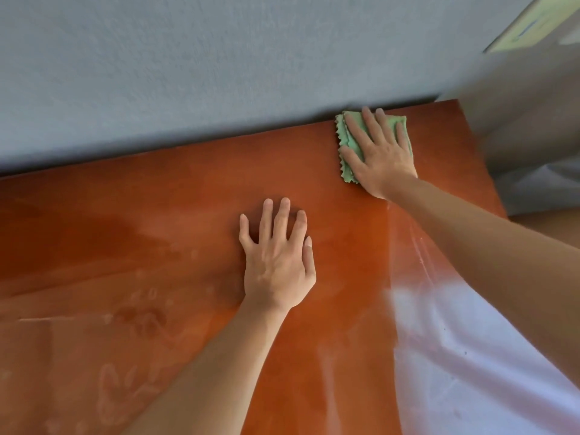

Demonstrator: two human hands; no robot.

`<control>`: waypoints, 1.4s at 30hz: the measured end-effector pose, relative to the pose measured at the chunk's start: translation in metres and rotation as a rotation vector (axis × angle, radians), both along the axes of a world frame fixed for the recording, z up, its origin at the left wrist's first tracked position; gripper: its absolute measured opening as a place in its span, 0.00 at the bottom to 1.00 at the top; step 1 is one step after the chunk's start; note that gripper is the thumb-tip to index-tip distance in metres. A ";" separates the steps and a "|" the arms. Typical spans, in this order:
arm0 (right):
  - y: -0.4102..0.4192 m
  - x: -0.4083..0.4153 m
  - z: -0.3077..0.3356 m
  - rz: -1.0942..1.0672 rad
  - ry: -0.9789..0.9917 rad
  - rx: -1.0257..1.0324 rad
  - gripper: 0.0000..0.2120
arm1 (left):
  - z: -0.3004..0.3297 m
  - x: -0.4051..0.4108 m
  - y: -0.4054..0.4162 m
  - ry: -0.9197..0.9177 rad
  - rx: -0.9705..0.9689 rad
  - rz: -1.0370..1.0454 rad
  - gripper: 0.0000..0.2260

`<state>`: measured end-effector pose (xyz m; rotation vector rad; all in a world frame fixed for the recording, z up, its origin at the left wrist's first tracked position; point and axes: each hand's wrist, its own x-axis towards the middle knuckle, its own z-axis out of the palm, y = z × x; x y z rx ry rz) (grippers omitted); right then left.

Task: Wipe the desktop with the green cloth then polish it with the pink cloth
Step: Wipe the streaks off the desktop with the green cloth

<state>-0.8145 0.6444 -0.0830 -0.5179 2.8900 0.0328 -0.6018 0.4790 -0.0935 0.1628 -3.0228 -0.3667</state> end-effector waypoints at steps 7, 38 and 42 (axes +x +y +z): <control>0.002 0.068 0.000 -0.040 0.015 -0.066 0.31 | 0.001 0.000 -0.001 -0.011 -0.007 -0.002 0.21; 0.048 0.166 -0.004 -0.088 0.007 -0.053 0.31 | 0.002 0.000 0.001 -0.054 -0.023 -0.002 0.22; 0.046 0.146 -0.004 -0.110 0.020 -0.057 0.31 | 0.004 0.000 0.001 -0.059 -0.032 0.010 0.22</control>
